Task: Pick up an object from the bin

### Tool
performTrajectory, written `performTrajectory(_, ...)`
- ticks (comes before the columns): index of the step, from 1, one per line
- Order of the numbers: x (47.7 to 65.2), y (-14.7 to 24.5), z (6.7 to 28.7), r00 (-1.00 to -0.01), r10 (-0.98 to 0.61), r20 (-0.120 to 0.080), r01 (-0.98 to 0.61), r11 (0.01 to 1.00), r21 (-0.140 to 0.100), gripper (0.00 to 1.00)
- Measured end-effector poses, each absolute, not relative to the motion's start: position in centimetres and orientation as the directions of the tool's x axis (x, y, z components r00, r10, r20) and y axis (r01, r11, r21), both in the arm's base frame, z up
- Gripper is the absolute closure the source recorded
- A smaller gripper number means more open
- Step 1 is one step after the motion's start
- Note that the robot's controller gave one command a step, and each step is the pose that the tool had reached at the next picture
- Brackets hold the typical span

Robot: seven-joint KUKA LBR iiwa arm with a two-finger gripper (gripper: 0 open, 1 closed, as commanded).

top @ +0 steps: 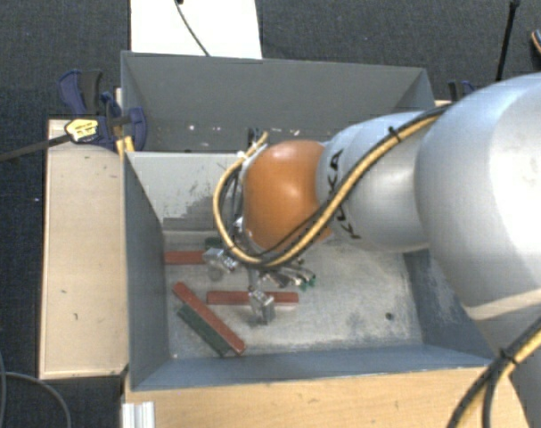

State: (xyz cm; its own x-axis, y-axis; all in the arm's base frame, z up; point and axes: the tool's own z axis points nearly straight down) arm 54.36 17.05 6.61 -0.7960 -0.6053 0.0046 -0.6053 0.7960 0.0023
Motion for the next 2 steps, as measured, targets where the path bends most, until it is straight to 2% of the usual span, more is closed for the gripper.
performTrajectory(1,54.6,17.1,7.0,-0.797,-0.605,-0.002,-0.605,0.797,0.000,1.00)
performTrajectory(2,56.0,14.5,31.7,-0.782,-0.623,-0.012,-0.623,0.782,-0.005,1.00)
